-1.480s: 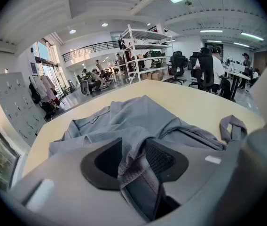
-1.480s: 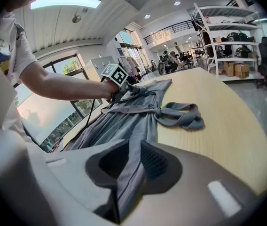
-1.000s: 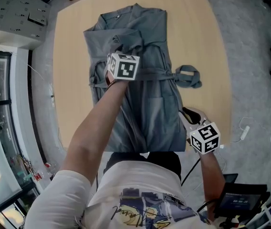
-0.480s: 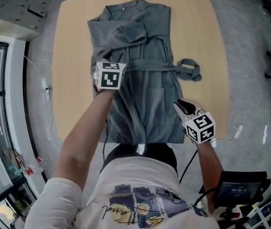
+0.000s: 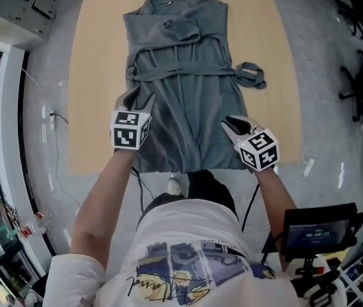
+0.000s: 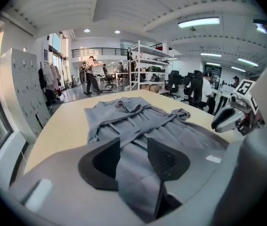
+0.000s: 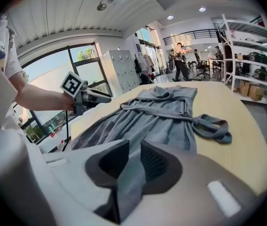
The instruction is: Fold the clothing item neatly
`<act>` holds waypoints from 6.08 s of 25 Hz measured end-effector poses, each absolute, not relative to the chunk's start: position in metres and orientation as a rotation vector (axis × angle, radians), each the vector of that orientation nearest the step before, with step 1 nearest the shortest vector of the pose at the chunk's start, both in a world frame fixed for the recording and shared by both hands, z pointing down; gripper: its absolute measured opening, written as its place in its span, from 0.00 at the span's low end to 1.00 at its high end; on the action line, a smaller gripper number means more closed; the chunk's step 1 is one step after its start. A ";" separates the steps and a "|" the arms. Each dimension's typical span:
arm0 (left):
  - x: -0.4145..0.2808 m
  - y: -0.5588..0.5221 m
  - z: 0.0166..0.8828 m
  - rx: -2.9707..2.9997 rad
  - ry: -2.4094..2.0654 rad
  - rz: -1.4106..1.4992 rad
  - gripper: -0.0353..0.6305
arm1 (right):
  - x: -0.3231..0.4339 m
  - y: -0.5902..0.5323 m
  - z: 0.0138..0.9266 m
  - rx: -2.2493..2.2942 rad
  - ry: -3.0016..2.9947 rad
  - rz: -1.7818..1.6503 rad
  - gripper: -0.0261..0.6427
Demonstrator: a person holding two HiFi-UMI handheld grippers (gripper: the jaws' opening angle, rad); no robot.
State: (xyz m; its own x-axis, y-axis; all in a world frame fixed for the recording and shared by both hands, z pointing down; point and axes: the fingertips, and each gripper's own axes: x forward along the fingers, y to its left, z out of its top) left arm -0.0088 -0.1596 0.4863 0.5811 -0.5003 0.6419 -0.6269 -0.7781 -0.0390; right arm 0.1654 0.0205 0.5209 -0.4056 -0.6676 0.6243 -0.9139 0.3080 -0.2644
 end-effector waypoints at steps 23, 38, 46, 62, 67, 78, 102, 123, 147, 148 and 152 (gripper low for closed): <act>-0.188 0.112 0.558 2.523 -0.555 0.891 0.34 | 0.052 0.223 0.549 1.452 -2.086 0.871 0.14; -0.200 0.093 0.655 2.263 -0.717 0.930 0.45 | 0.154 0.264 0.676 1.561 -1.936 1.111 0.38; -0.195 0.068 0.695 2.208 -0.711 0.951 0.58 | 0.170 0.245 0.696 1.543 -1.998 1.135 0.44; -0.155 0.050 0.688 2.295 -0.536 0.907 0.53 | 0.167 0.215 0.705 1.332 -2.168 1.038 0.44; -0.147 0.062 0.679 2.312 -0.470 0.901 0.30 | 0.163 0.215 0.698 1.311 -2.200 1.048 0.23; -0.149 0.096 0.657 2.310 -0.392 0.887 0.08 | 0.151 0.237 0.674 1.337 -2.225 1.084 0.06; -0.182 0.167 0.567 2.299 -0.267 0.680 0.08 | 0.116 0.298 0.573 1.335 -2.362 1.149 0.06; -0.176 0.118 0.426 2.437 -0.014 0.336 0.08 | 0.133 0.234 0.398 1.402 -2.644 0.873 0.06; -0.105 -0.051 0.329 2.590 -0.093 0.208 0.08 | 0.210 0.051 0.304 1.330 -2.837 0.569 0.06; -0.099 -0.063 0.326 2.594 -0.103 0.213 0.08 | 0.217 0.038 0.302 1.320 -2.845 0.564 0.06; -0.073 -0.110 0.320 2.613 -0.133 0.244 0.08 | 0.241 -0.011 0.303 1.286 -2.865 0.564 0.06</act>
State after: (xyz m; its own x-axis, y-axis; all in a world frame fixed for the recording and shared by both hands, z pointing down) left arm -0.0734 -0.1103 0.3199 0.9791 -0.0487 0.1976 -0.1399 -0.8661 0.4799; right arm 0.2406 -0.0105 0.3033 -0.6740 -0.7322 0.0979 -0.7148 0.6129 -0.3369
